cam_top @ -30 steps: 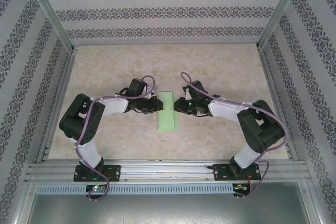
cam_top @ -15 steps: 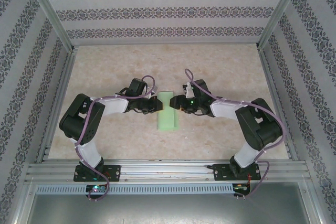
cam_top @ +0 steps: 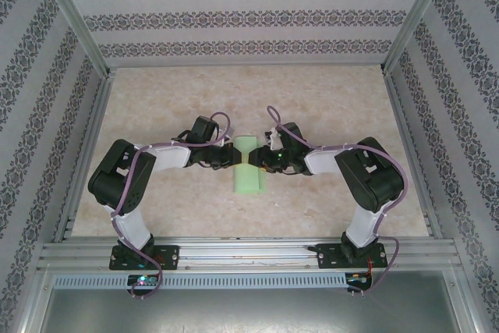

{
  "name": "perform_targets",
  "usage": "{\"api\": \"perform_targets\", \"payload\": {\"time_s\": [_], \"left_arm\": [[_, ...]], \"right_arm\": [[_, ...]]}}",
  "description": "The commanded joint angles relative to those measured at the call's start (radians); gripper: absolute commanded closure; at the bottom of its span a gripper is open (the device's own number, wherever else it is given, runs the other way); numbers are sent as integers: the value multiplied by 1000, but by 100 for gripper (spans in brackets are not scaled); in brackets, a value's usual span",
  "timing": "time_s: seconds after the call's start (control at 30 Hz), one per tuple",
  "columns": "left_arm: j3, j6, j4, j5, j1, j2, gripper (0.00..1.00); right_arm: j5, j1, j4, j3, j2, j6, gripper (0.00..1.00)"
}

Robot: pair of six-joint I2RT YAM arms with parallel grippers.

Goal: Fold a paper plane with a square sheet of paper (fold left side to right side)
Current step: First fold in half a square sheet of paper at the center of the table.

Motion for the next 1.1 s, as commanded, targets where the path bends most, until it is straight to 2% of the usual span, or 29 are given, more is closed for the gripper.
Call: {"api": "perform_targets", "payload": {"time_s": [0.0, 0.13, 0.23, 0.4, 0.53, 0.87, 1.07], "left_arm": [[23, 21, -4, -11, -14, 0, 86], [25, 31, -28, -25, -14, -26, 75], [25, 46, -59, -49, -15, -67, 66], [24, 96, -171, -152, -14, -151, 45], [25, 119, -235, -200, -15, -169, 36], [59, 80, -200, -139, -21, -51, 33], [113, 79, -224, -116, -34, 28, 37]], "right_arm": [[-1, 2, 21, 8, -1, 4, 70], [16, 0, 8, 4, 2, 2, 89], [29, -1, 1, 1, -2, 1, 99], [71, -3, -33, -2, -17, -12, 100], [88, -2, -45, -2, -9, -10, 100], [110, -1, -75, 7, -6, -18, 100], [110, 1, -81, 9, -5, -18, 100]]}}
